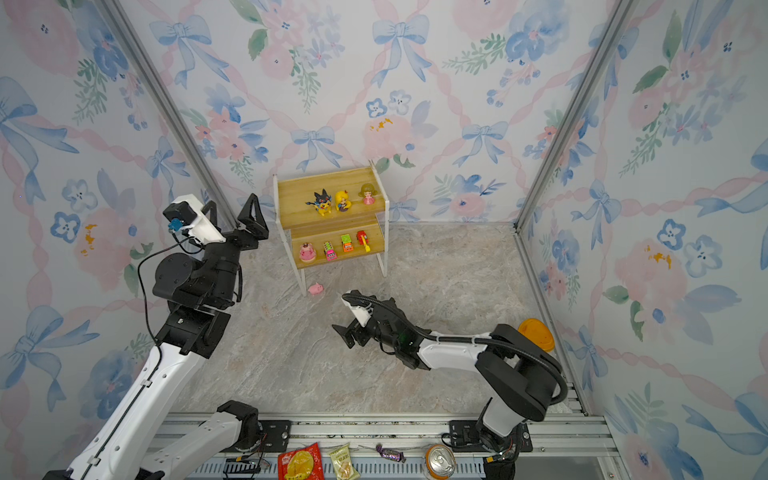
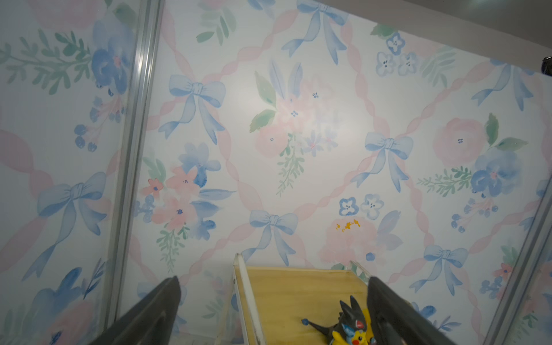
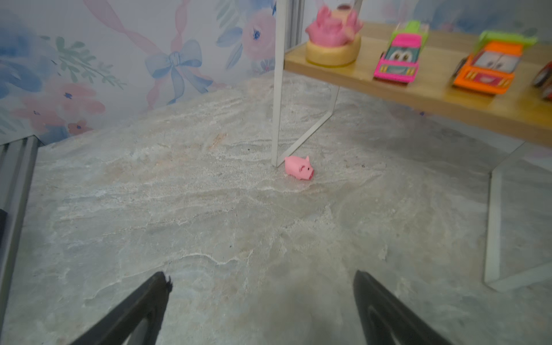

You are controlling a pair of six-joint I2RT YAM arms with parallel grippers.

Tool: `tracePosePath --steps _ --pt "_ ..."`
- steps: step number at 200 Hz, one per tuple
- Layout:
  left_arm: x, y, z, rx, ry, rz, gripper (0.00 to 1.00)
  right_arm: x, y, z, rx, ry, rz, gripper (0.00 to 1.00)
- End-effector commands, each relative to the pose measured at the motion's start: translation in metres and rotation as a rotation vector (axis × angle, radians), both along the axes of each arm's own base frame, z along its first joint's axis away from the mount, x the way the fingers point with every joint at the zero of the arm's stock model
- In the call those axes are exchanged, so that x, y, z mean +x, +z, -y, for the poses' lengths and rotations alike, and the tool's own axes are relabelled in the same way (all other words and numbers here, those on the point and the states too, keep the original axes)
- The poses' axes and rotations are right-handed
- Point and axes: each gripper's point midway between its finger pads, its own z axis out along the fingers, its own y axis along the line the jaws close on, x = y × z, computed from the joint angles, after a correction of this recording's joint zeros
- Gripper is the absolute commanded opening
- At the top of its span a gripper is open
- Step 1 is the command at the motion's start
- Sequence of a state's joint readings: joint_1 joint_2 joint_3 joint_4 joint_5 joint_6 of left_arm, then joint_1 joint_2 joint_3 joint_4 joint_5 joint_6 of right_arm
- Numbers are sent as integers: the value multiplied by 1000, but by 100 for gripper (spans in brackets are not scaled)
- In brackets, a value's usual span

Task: Place and organize the plastic toys onto the shelf
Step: 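Withdraw the left gripper from the shelf while the right lowers toward the pink pig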

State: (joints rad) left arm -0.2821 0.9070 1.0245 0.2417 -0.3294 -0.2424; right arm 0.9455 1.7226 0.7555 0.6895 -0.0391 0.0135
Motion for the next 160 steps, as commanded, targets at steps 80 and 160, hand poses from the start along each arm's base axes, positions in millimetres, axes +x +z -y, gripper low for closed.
tracePosePath --steps 80,160 --pt "17 -168 -26 -139 -10 -466 98 78 -39 -65 84 47 -6 97" --pt "15 -190 -33 -158 -86 -544 98 105 -62 -85 -23 26 -139 91"
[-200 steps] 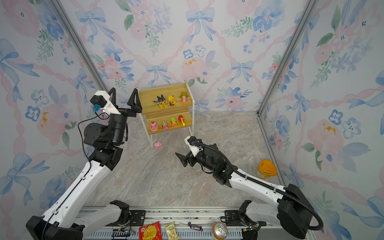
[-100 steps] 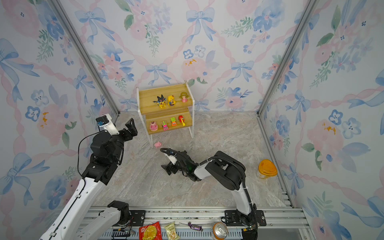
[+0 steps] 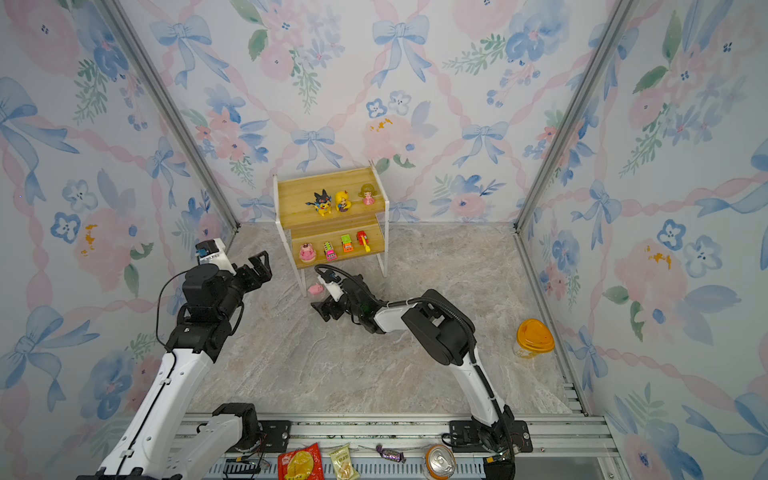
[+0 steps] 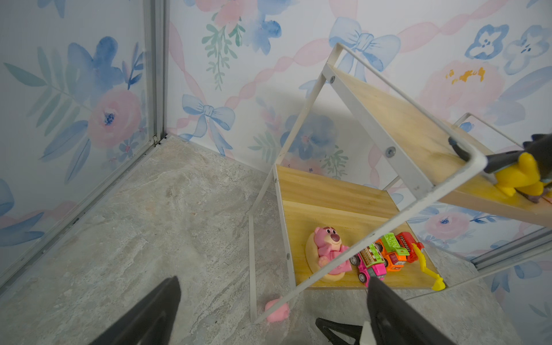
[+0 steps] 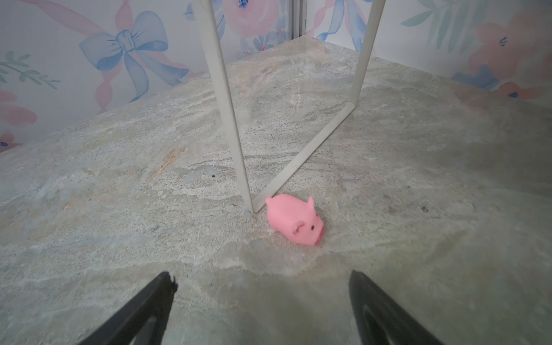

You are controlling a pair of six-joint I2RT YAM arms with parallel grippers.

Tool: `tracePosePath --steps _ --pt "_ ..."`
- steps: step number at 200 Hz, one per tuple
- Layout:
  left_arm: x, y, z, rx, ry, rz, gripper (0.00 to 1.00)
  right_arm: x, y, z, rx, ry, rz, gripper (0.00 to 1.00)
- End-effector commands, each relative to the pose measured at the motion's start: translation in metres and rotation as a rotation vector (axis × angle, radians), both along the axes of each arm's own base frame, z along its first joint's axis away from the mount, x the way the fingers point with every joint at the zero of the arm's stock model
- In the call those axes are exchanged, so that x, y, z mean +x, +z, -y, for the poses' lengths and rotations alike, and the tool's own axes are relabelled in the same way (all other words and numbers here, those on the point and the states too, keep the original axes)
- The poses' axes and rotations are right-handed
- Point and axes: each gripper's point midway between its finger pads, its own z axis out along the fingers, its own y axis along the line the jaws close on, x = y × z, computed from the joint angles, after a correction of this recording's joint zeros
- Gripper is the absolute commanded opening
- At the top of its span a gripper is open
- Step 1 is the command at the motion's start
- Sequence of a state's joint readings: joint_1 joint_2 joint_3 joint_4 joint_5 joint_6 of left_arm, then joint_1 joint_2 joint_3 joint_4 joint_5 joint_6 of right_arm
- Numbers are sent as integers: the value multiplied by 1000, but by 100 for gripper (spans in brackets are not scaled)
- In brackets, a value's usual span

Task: Place and organize the plastic toys onto the shelf
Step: 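Withdraw the left gripper from the shelf while the right lowers toward the pink pig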

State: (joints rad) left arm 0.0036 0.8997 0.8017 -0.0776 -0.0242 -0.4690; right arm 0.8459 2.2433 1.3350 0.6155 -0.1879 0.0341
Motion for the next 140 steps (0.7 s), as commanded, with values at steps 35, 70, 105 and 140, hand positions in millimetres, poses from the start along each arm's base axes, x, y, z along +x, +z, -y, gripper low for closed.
tracePosePath --steps 35,70,105,140 --pt "-11 -32 9 -35 -52 -86 98 -14 9 7 -4 -15 -4 89" --pt "-36 -71 12 -83 -47 -170 95 -50 50 34 65 -44 22 90" --pt "-54 -113 36 -161 -70 -269 90 -75 64 73 43 -93 -12 91" --pt "-50 -160 67 -178 -77 -424 89 -87 72 105 18 -140 -13 91"
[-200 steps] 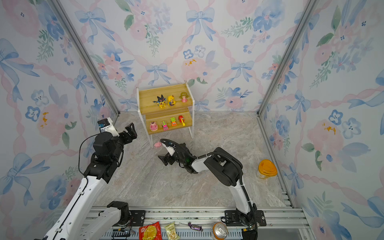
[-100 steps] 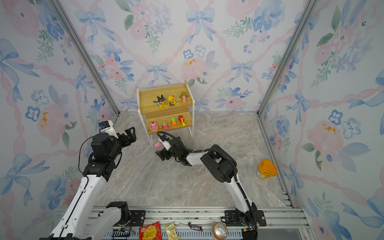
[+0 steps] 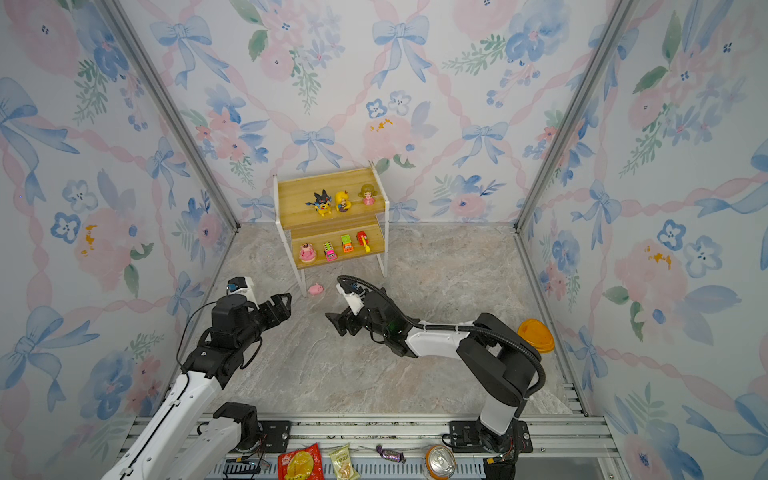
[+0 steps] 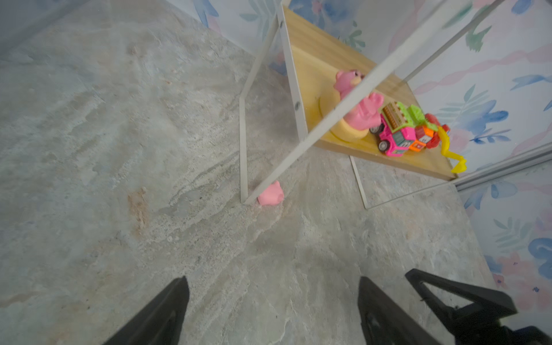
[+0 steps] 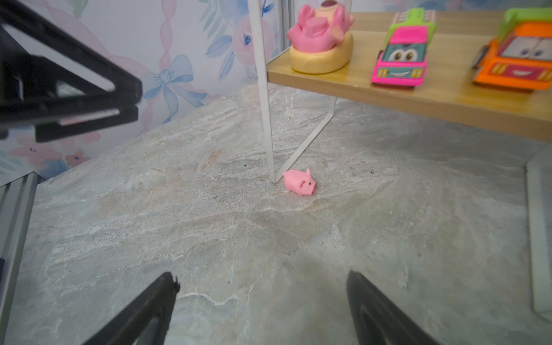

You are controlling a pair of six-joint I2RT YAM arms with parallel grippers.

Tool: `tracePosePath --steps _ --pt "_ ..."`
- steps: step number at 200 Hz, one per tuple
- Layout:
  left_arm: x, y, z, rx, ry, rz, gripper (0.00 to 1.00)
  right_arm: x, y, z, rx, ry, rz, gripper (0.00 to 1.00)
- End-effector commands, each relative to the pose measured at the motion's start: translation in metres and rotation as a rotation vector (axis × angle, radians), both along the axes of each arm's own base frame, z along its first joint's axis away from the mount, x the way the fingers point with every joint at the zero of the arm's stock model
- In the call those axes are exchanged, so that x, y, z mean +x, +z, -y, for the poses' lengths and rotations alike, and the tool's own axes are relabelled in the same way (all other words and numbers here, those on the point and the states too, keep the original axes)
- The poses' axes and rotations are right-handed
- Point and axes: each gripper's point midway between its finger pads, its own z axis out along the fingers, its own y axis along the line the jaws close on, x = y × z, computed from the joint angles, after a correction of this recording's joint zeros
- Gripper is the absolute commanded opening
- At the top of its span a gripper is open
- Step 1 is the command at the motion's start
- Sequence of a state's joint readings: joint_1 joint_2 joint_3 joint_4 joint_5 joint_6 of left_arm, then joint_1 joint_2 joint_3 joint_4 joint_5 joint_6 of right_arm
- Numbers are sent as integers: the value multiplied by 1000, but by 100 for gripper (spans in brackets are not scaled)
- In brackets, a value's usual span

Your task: Place and organize the plastic toys onto the shelf

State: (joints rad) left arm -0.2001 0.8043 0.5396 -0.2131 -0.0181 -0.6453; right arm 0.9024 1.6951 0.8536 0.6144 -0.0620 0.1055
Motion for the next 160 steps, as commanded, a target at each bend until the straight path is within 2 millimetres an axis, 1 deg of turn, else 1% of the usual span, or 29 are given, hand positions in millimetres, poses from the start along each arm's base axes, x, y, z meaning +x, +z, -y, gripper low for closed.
tracePosePath --steps 1,16,32,38,62,84,95,105,119,122,160 --pt "1 -34 6 -29 57 -123 88 -6 -11 24 -37 -56 -33 91" --pt "8 -46 12 -67 64 -148 84 -8 -6 37 -13 -80 -29 91" --pt "16 -54 15 -98 83 -158 77 -10 -3 51 -3 -99 -24 92" --pt "20 -54 18 -120 83 -153 74 -12 -3 56 5 -103 -17 91" --pt "32 -62 32 -219 74 -154 57 -15 -1 74 41 -123 -13 91" --pt "40 -68 45 -260 63 -139 37 -15 -1 87 62 -133 -13 91" --pt "45 -70 49 -255 57 -127 31 -14 -2 93 62 -147 -8 91" --pt "49 -70 52 -248 57 -117 17 -15 -2 97 68 -155 -7 91" --pt "54 -70 57 -250 54 -89 5 -16 -2 103 76 -161 -3 91" --pt "55 -71 57 -250 55 -88 0 -16 -1 104 77 -163 -2 91" --pt "70 -68 63 -297 92 -13 0 -17 1 115 88 -180 4 92"
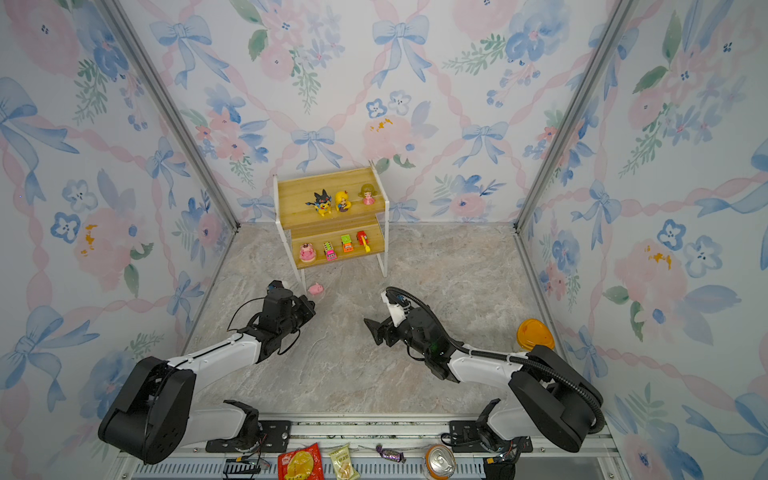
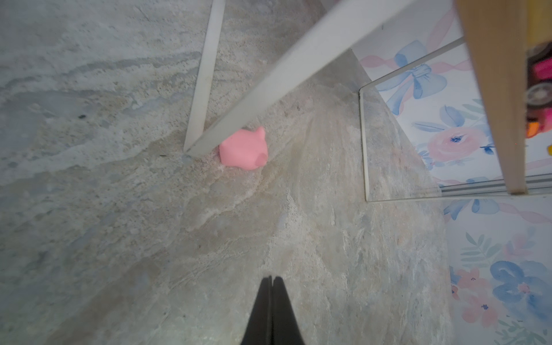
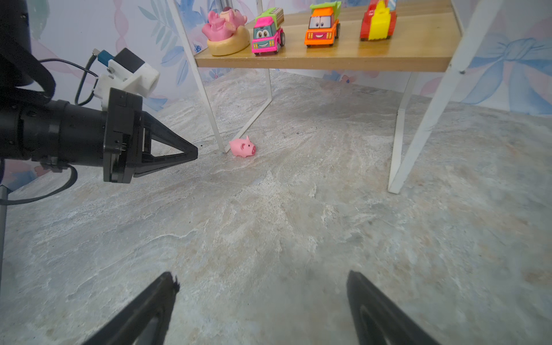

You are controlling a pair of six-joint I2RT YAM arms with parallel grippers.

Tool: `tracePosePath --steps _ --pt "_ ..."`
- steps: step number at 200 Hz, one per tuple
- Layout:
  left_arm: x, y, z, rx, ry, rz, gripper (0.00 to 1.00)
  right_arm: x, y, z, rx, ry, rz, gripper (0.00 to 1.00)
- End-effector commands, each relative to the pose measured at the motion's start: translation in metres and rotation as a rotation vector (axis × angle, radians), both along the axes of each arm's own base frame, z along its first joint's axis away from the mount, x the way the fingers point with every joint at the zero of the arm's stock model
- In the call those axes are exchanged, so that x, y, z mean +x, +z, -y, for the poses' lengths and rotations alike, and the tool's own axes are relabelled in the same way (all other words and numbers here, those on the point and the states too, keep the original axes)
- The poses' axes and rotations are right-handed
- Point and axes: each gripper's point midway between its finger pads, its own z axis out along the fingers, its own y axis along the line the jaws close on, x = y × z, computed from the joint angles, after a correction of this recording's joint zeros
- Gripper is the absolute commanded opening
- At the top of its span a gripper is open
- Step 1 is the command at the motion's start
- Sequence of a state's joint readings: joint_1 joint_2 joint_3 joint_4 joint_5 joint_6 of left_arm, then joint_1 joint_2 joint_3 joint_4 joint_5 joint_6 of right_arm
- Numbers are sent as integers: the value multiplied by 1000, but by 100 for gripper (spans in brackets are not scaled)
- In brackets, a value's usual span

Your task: Place and organize the plastic toys onto the shelf

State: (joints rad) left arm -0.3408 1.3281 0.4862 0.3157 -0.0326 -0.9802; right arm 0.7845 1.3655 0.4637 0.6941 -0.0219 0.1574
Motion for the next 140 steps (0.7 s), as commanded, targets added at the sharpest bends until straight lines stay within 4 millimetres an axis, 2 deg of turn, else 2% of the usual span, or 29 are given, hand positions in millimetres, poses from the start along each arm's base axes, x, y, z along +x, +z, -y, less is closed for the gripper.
tracePosePath --steps 1,49,106,140 --pt "16 13 2 -42 51 96 0 0 12 6 48 -10 24 92" --pt "35 11 1 -73 139 119 0 0 12 9 61 -6 24 92" --pt "52 3 13 -114 223 145 0 0 12 12 76 -3 20 92" --pt "55 -2 3 -120 333 149 0 0 13 13 89 1 17 92"
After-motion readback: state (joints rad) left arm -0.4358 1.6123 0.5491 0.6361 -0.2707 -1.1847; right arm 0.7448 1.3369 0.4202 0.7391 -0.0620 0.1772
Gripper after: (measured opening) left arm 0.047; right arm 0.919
